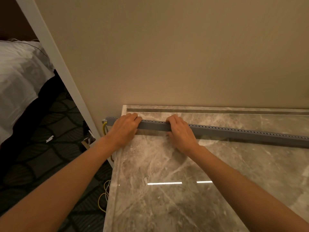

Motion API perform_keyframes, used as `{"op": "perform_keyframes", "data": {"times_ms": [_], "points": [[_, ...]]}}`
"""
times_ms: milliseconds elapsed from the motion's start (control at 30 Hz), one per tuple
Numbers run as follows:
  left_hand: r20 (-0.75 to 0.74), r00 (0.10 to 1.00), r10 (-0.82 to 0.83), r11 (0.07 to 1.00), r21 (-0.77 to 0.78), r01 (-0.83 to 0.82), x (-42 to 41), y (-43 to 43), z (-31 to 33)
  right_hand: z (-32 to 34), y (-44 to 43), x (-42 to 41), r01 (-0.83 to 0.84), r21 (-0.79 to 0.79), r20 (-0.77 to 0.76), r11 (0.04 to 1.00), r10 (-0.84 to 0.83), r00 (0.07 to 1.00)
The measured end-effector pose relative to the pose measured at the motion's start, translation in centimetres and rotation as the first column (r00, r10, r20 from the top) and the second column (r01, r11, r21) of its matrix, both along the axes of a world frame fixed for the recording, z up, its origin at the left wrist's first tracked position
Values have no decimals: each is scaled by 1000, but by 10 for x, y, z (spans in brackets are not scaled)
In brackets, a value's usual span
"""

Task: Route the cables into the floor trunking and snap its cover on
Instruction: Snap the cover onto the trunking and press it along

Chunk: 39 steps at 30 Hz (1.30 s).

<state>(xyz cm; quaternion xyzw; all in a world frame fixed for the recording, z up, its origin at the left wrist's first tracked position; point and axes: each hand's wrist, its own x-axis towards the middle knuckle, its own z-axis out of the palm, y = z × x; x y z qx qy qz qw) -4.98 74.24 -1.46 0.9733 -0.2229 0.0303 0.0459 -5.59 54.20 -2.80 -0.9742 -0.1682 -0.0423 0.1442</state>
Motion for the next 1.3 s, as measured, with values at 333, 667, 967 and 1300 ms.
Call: {"op": "perform_keyframes", "data": {"times_ms": [333, 667, 967, 1300], "points": [[-42, 998, -44, 995, 86, 47, 21, 13, -9, 13, -8, 27, -41, 46, -290, 998, 52, 956], [93, 996, -10, 998, 55, 5, 23, 10, -7, 15, -9, 30, -32, 70, -226, 997, 47, 973], [-142, 985, 103, 969, 238, -67, 37, -14, 16, 11, -1, 28, -41, -117, -53, 992, 35, 998], [-153, 988, -14, 974, 219, 48, 14, -127, 12, 12, -126, -10, 166, -187, -61, 968, -181, 982]]}}
